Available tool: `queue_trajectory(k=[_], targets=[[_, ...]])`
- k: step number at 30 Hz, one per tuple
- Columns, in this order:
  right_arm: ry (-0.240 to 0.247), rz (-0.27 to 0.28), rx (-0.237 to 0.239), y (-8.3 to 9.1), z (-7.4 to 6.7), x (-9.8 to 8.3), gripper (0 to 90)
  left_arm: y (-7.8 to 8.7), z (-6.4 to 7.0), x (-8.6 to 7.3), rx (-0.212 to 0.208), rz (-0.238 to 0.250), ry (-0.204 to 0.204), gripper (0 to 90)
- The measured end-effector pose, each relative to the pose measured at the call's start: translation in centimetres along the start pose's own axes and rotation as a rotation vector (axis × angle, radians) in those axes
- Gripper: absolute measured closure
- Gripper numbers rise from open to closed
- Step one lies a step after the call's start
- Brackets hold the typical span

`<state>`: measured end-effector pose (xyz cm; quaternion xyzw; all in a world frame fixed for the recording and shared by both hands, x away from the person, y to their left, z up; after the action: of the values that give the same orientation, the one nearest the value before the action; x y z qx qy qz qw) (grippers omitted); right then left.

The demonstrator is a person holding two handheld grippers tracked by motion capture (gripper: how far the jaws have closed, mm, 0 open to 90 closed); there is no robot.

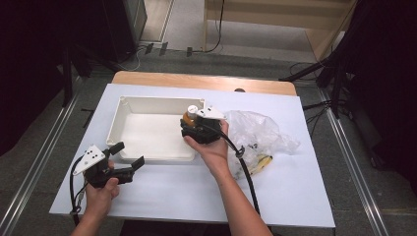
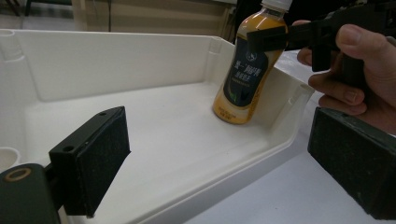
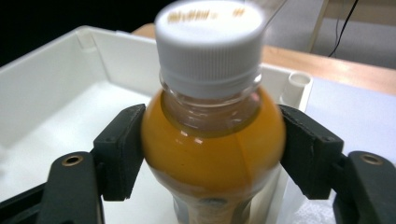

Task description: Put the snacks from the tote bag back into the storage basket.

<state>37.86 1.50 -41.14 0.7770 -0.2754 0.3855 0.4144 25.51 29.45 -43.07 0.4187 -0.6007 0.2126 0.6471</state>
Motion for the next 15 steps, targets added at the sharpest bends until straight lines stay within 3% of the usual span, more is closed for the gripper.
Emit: queue_trajectory(k=[15], targets=[[-0.015, 0.099, 0.038, 3.5, 0.2, 2.1, 29.3, -0.2, 0.1, 0.0, -0.003, -0.003, 0.0, 5.3]])
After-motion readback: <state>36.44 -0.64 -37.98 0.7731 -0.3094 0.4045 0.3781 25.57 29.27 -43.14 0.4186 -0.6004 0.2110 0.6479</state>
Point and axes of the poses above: each handheld gripper's, and its own axes: y roughly backward along the jaws, x roughly out of its top, z roughly to its right, the point moved 1 cm from there along -y, roughly forward along the jaws, and after that the axes turned 15 degrees about -y, right-handed, at the moved point
